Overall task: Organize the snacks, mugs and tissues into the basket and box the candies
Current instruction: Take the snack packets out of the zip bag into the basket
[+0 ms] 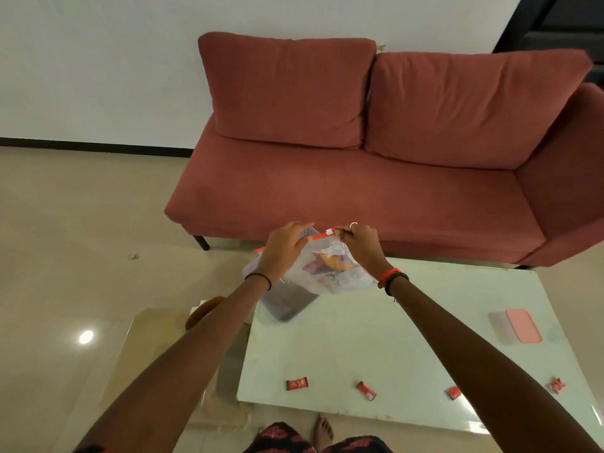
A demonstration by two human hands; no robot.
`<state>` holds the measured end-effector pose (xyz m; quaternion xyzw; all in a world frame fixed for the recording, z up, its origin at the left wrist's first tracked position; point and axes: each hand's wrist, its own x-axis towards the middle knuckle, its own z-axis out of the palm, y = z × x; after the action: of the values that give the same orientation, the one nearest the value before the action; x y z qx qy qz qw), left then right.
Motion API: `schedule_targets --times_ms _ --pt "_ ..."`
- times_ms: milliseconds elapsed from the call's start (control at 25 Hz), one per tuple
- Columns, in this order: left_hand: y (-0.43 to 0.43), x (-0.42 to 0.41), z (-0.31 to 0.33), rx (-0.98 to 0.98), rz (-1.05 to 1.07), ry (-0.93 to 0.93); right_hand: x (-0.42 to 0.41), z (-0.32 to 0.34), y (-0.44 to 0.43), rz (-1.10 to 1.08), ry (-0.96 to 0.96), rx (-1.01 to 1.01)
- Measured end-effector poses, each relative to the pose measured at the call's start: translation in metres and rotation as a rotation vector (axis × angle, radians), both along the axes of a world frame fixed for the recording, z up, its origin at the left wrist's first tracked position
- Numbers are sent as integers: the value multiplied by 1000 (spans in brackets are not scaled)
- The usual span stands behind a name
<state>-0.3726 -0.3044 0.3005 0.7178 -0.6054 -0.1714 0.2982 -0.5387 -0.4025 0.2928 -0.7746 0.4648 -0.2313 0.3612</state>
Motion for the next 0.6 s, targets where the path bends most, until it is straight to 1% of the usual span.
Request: schedule_targets --times_ms 80,160,280,400,600 --pt "-16 -22 11 -2 -50 -132 0 3 -2 12 72 -62" --pt "-25 -35 18 4 -24 -218 -3 5 -3 -7 97 -69" --pt "-34 -45 27 39 22 -218 -9 8 0 -46 -3 7" --pt "-37 -49 32 59 41 -258 -12 9 2 -113 -107 62" --pt "-23 -45 22 55 107 -219 -22 16 -13 -273 -219 80"
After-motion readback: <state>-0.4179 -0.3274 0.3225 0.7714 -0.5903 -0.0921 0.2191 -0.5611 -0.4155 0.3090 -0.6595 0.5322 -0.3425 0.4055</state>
